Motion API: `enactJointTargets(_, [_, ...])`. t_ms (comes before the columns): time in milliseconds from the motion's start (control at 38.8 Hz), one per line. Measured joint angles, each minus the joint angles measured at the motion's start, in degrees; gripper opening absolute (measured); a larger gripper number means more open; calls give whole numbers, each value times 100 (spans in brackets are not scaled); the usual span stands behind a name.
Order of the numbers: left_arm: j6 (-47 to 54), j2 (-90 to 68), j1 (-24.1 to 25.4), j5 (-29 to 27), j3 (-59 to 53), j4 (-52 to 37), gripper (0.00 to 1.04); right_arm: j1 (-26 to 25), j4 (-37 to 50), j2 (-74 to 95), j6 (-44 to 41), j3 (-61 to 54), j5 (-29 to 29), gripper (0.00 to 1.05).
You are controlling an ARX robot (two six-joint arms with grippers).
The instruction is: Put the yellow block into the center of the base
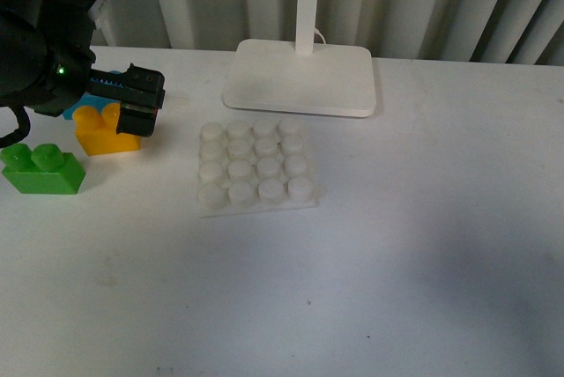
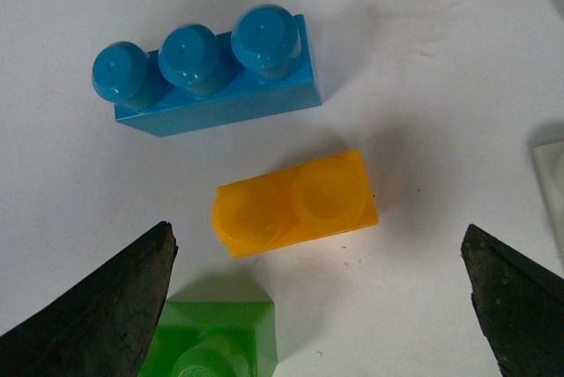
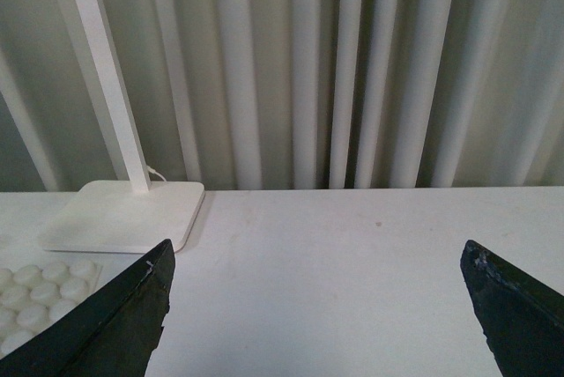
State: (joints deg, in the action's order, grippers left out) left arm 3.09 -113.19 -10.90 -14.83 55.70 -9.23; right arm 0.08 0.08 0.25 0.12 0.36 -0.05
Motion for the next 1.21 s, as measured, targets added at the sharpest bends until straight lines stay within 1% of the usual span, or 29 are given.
enactJointTargets(489, [-214,-396,96,44,284,140,98,0,0,0,0,0,0,95])
enactJointTargets(1210, [-380,-927,105,103,732,284,98,0,0,0,0,0,0,95])
